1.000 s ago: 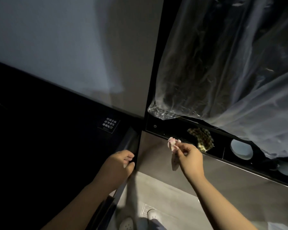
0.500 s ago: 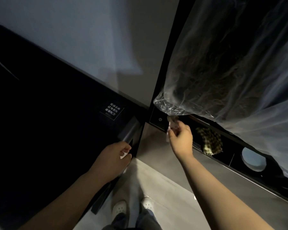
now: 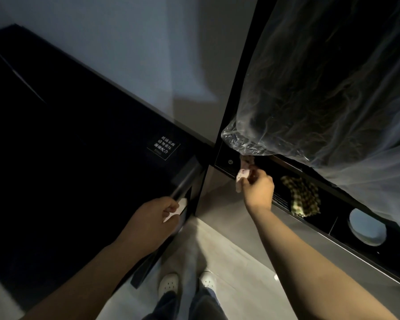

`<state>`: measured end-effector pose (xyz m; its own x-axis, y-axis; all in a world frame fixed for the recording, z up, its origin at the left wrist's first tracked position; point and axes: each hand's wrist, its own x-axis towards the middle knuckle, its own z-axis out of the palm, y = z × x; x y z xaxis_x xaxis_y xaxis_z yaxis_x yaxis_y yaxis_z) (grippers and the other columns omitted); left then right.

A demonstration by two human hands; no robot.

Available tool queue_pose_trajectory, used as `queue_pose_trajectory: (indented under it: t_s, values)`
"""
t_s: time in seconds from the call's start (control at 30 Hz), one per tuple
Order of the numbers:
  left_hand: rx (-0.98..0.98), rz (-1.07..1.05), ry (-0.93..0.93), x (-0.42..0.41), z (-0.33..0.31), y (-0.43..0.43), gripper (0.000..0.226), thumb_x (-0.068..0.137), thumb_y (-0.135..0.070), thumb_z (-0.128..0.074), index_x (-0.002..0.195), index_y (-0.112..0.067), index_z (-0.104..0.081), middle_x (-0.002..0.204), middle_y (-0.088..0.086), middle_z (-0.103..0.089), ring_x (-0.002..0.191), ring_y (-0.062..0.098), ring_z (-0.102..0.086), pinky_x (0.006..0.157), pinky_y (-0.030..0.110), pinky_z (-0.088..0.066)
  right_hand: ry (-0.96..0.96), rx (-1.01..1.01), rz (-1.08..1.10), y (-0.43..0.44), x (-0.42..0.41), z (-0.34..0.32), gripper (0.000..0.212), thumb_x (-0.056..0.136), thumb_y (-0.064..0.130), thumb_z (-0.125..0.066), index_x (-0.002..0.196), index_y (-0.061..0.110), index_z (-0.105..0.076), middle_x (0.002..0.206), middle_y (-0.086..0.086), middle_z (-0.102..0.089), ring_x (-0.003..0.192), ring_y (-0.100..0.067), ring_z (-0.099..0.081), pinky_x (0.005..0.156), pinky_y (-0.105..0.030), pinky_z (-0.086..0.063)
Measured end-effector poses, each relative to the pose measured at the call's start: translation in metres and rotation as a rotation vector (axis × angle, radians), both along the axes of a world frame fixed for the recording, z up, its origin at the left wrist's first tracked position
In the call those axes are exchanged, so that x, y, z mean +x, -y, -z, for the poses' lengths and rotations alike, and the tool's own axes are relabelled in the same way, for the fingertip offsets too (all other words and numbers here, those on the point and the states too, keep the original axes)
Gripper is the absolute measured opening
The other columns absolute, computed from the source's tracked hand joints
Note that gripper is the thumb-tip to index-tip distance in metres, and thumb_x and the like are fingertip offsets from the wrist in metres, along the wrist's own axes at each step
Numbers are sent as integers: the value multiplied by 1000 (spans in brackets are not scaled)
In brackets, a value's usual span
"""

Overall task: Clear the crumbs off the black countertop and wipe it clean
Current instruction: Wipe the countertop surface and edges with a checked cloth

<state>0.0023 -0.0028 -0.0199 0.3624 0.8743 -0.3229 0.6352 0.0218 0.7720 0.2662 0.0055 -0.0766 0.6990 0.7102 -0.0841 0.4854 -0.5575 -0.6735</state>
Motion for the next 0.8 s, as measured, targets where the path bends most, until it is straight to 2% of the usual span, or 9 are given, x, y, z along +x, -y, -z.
queue_pose_trajectory:
  t_s: [0.1,0.2,0.27,0.37,0.5,0.63,0.73,0.8]
  values:
    - [19,1,-9,-2,-1,4,17,87,-15,-64,103,-19,-63,100,-6,-64,96,6,-60,89,22,-48,-78,32,-46,-4,2,-1,29,85,11,-66,110,-1,-62,107,-23,-61,99,-36,-60,91,-34,-46]
    - [6,6,-25,-1,-2,9,17,87,-15,-62,105,-17,-63,99,-5,-63,97,8,-59,90,25,-49,-82,58,-151,10,0,-4,34,84,8,-66,116,2,-55,111,-20,-53,100,-35,-55,86,-23,-37]
    - [9,14,-28,3,-3,12,19,87,-14,-62,107,-16,-63,101,-3,-63,97,10,-59,90,27,-49,-10,90,-179,27,2,-6,44,85,7,-64,127,4,-51,120,-18,-51,108,-32,-52,89,-20,-34]
    - [28,28,-14,12,-5,16,19,87,-13,-62,106,-13,-64,100,-2,-63,96,10,-60,89,26,-48,108,112,-152,57,13,-9,48,86,9,-64,132,6,-52,129,-15,-52,121,-29,-48,103,-33,-37]
    - [51,75,9,28,-7,21,11,86,-10,-61,95,-6,-64,91,7,-65,89,16,-61,80,26,-47,233,20,-79,85,35,-11,38,87,15,-65,124,11,-60,120,-15,-56,114,-34,-49,97,-38,-41]
    - [46,82,18,40,-3,25,10,84,-11,-63,94,-11,-65,90,3,-65,87,13,-61,82,28,-49,252,-147,38,98,58,-7,40,87,19,-65,125,10,-59,107,-24,-58,104,-43,-49,88,-40,-44]
    - [46,89,-10,43,3,26,10,84,-13,-64,94,-14,-65,90,1,-65,85,10,-61,82,29,-51,218,-209,-32,105,69,-1,40,86,16,-65,124,7,-59,105,-26,-62,102,-41,-55,84,-38,-47]
    - [49,82,-10,45,6,27,10,83,-12,-64,92,-14,-65,88,2,-66,84,10,-61,81,29,-51,220,-184,-72,107,74,0,36,85,9,-64,121,8,-62,106,-21,-66,100,-37,-60,83,-36,-48]
